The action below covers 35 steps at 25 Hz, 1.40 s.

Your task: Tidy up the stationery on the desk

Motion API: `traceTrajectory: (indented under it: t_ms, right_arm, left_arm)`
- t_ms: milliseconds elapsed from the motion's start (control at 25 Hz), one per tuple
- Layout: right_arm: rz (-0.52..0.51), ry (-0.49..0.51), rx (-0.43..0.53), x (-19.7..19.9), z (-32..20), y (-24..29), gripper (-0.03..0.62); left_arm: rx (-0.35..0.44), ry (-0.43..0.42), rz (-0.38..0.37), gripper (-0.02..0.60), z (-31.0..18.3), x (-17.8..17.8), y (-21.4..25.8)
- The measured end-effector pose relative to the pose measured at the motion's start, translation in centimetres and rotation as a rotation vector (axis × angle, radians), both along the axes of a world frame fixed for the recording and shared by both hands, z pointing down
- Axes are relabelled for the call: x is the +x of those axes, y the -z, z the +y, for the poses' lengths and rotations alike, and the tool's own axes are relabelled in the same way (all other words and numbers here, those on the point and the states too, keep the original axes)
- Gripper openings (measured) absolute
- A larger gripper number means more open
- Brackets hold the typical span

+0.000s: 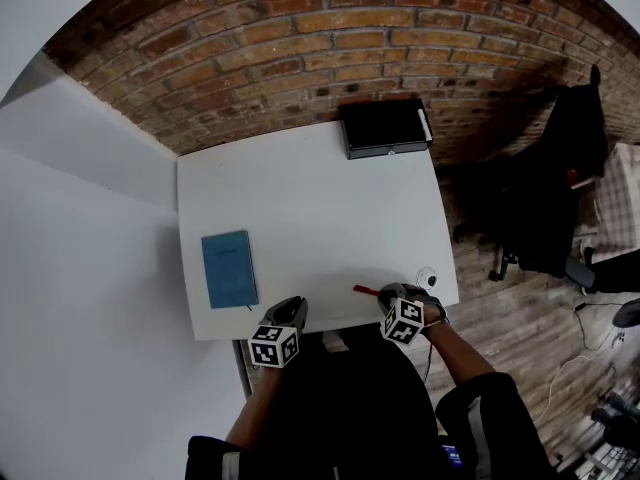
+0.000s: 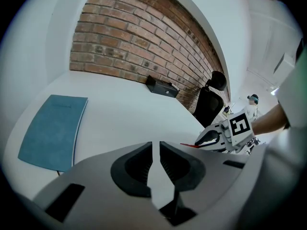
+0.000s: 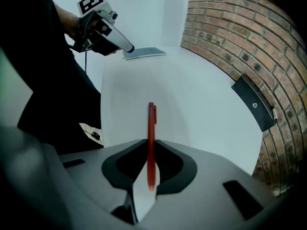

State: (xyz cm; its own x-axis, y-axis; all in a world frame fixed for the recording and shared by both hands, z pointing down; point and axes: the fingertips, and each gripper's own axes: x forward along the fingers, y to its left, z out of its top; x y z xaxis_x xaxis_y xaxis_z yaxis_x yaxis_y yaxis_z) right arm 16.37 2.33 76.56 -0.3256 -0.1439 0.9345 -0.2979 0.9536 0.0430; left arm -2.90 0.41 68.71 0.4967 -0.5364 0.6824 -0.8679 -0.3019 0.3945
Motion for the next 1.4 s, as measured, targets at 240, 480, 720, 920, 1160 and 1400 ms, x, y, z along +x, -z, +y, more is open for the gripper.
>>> traceTrajectory:
  t_ms: [240, 480, 720, 920, 1160, 1400]
  right_arm:
    - [0.017, -0.055, -0.023, -0.3, -0.2, 0.1, 0.064]
    - [-0.035, -0.176, -0.038, -2.6, -1.5, 1.8, 0.064]
    - [-0.139, -0.386, -0.071, -5.6, -4.0, 3.2, 0.064]
    - [-0.152, -0.412, -0.054, -8.4, -5.1, 3.6, 0.064]
    - [-0.191, -0.504, -0.082, -11.3, -5.9, 3.4, 0.064]
    - [-0.24, -0.593, -0.099, -15.0, -6.9, 3.8, 0.064]
  left_arm:
    - [0.006, -0.005, 0.011, 0.058, -0.4, -1.6, 0.0]
    - [0.01, -0.002, 0.026, 0.058, -0.6, -3.5, -0.1]
    - [0.023, 0.014, 0.034, 0.058, -1.2, -6.4, -0.1]
    - [0.03, 0.026, 0.038, 0.058, -1.6, -9.0, -0.3]
    - [0.039, 0.039, 0.042, 0.058, -2.0, -11.9, -0.4]
    - [0.049, 0.046, 0.038, 0.058, -2.6, -15.2, -0.6]
